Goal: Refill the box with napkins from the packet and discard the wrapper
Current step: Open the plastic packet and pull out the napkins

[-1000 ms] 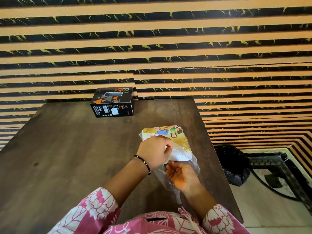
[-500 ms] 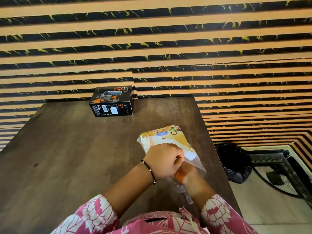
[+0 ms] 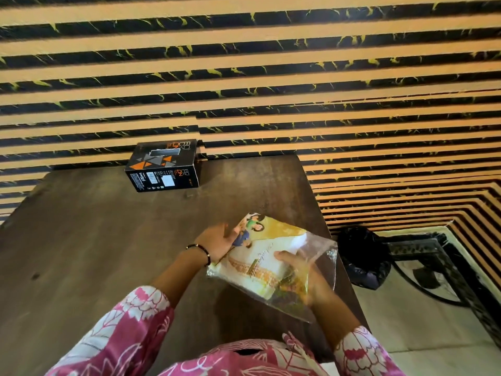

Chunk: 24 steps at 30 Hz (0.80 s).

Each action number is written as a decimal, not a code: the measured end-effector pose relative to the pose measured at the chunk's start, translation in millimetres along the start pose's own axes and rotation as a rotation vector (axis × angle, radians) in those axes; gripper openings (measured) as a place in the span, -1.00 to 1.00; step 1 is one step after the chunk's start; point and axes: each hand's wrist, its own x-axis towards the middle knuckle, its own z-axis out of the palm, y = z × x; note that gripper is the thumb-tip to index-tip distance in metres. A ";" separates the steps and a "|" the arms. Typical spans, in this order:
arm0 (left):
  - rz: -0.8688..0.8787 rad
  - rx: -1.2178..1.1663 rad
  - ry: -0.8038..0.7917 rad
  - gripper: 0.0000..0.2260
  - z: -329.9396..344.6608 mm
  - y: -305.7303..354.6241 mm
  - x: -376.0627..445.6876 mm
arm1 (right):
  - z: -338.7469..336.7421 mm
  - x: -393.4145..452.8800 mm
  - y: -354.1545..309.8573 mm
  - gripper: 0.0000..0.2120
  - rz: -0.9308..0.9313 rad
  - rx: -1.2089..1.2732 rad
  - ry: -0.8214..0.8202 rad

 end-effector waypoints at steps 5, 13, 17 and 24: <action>-0.018 -0.092 -0.007 -0.59 27.2 -6.2 -2.0 | -1.3 -2.2 1.1 -0.72 0.058 0.072 -0.027; -0.066 -0.230 0.237 -0.82 18.7 -17.1 -4.8 | -5.0 15.1 8.0 -0.63 0.046 -0.094 0.061; -0.090 -0.246 0.246 -0.91 16.2 -30.9 -7.2 | -12.4 9.7 1.2 -0.77 0.046 -0.148 -0.026; -0.161 -0.229 0.315 -0.90 0.2 -48.9 -16.7 | -38.4 -3.7 -13.0 -0.65 0.058 -0.383 0.073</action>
